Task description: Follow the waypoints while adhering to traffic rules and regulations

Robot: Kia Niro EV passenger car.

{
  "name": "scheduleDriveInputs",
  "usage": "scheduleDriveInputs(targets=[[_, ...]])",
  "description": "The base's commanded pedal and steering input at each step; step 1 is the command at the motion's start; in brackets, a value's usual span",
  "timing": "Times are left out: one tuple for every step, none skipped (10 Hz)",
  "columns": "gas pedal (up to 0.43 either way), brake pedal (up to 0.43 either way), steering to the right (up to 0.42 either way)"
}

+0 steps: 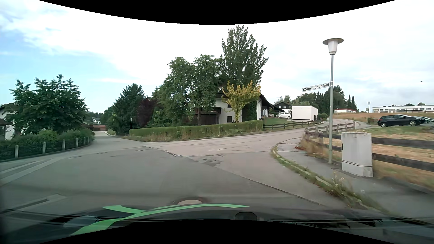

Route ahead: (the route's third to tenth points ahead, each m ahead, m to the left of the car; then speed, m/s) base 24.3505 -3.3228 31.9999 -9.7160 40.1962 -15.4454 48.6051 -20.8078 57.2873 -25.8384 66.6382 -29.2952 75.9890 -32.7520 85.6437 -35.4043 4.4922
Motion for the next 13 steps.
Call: scheduleDriveInputs(targets=[[0.000, 0.000, -0.002], [0.000, 0.000, -0.002], [0.000, 0.000, -0.002], [0.000, 0.000, -0.004], [0.000, 0.000, -0.007], [0.000, 0.000, -0.010], [0.000, 0.000, -0.011], [0.000, 0.000, -0.010], [0.000, 0.000, -0.005], [0.000, 0.000, 0.002], [0.000, 0.000, 0.004], [0.000, 0.000, 0.004], [0.000, 0.000, 0.004]])
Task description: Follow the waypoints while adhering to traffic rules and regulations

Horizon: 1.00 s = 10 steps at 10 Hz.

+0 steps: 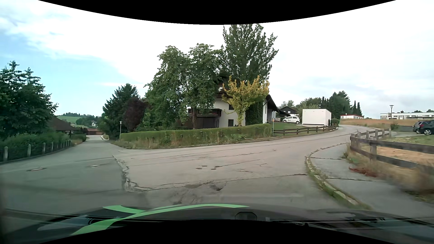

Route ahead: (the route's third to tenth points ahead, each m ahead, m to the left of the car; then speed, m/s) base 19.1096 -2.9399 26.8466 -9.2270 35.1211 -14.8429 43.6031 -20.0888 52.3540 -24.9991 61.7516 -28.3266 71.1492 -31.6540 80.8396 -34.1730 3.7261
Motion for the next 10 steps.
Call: scheduleDriveInputs(targets=[[0.000, 0.000, 0.009], [0.000, 0.000, 0.016], [0.000, 0.000, 0.022], [0.000, 0.000, 0.028], [0.000, 0.000, 0.030], [0.000, 0.000, 0.035], [0.000, 0.000, 0.042], [0.000, 0.000, 0.053], [0.000, 0.000, 0.060], [0.000, 0.000, 0.064]])
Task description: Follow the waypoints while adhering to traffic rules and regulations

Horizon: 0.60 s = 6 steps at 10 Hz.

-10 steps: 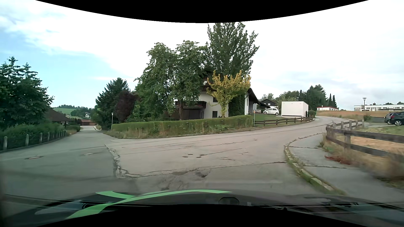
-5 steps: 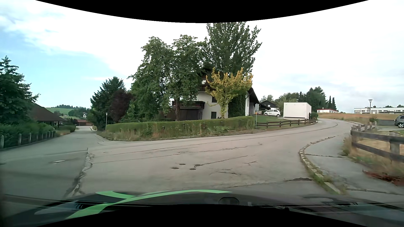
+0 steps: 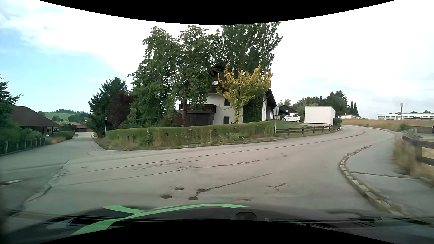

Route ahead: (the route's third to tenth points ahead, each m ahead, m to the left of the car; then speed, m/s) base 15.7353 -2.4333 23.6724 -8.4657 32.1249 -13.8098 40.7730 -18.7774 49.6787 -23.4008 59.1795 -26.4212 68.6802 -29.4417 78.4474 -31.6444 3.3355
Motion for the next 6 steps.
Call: scheduleDriveInputs(targets=[[0.000, 0.000, 0.066], [0.000, 0.000, 0.069], [0.000, 0.000, 0.078], [0.028, 0.000, 0.094], [0.028, 0.000, 0.106], [0.028, 0.000, 0.118]])
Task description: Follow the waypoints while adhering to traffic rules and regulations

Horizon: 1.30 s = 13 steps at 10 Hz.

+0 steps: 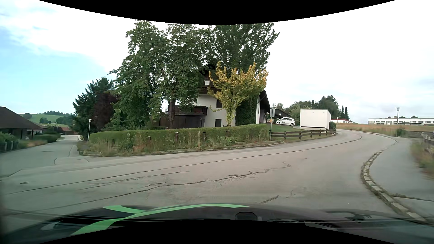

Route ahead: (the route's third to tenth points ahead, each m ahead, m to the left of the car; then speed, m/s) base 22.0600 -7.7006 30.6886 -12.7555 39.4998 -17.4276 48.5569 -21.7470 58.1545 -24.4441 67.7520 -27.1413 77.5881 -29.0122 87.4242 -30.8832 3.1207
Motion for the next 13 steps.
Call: scheduleDriveInputs(targets=[[0.028, 0.000, 0.136], [0.047, 0.000, 0.153], [0.079, 0.000, 0.171], [0.087, 0.000, 0.189], [0.098, 0.000, 0.200], [0.098, 0.000, 0.205], [0.118, 0.000, 0.205], [0.177, 0.000, 0.207], [0.177, 0.000, 0.213], [0.177, 0.000, 0.220], [0.177, 0.000, 0.226], [0.189, 0.000, 0.232], [0.189, 0.000, 0.243]])
